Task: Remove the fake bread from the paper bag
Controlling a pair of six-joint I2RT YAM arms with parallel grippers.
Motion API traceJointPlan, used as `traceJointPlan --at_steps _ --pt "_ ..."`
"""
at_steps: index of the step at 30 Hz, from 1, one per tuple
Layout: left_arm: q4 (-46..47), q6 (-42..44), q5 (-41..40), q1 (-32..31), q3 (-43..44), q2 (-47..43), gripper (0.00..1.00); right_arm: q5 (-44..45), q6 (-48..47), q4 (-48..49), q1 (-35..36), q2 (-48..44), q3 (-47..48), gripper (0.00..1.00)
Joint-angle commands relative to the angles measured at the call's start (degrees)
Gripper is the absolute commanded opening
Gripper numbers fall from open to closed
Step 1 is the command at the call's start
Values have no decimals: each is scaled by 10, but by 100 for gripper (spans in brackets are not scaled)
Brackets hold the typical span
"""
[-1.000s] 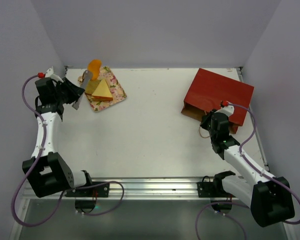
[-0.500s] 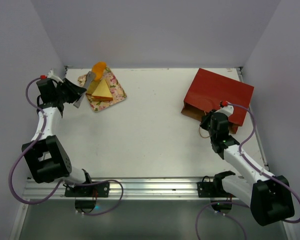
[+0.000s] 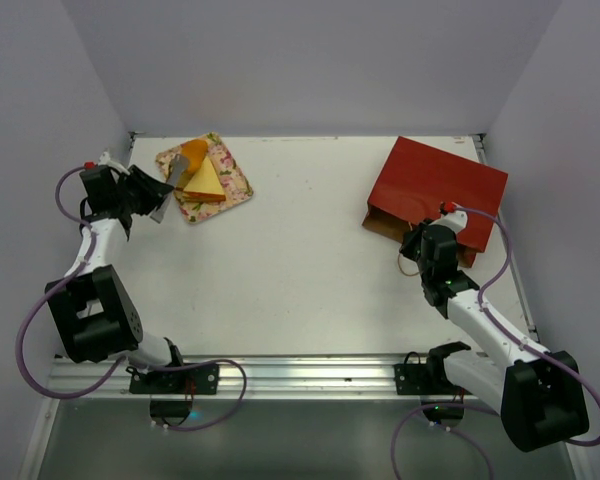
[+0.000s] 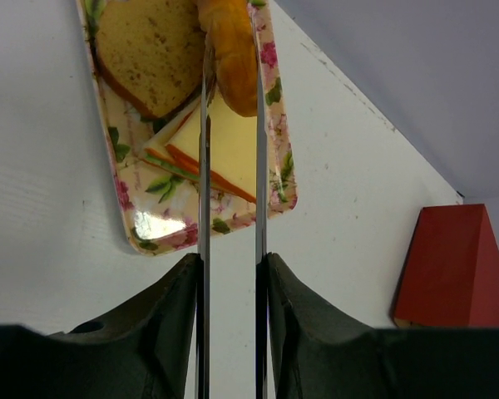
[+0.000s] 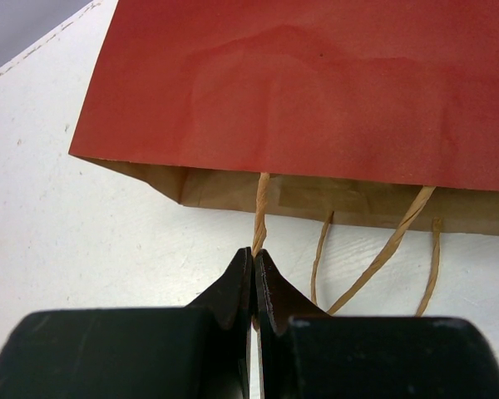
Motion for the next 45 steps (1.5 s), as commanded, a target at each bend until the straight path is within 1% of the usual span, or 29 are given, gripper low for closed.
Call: traceJointPlan --at_steps 1,4,7,13,14,22,26,31,35,38,40,45 --pt "56 -3 2 2 -1 -1 40 -3 8 18 0 2 19 0" --pt "61 -1 10 2 -12 6 41 -3 8 18 0 1 19 0" --pt "64 0 5 2 -26 5 44 -3 8 19 0 1 18 0" --pt "40 15 -34 2 -23 -15 50 -3 8 17 0 5 20 0" --pt "18 17 -48 2 -20 -20 50 -3 8 16 0 5 21 0" --pt "-9 35 -99 3 -16 -55 51 -3 8 16 0 3 21 0" --pt "-21 45 -128 4 -19 -94 52 -3 8 16 0 3 21 0" --pt "-28 52 -109 2 -24 -134 52 -3 8 17 0 3 20 0" --pt "-28 49 -72 -4 -40 -160 52 -3 8 17 0 3 22 0" --pt "-26 45 -36 -21 -41 -149 48 -3 7 16 0 3 22 0" --pt "-23 43 -29 -40 -40 -137 45 -3 7 16 0 3 22 0" --pt "-4 30 -29 -76 -42 -131 43 -1 7 13 0 1 22 0"
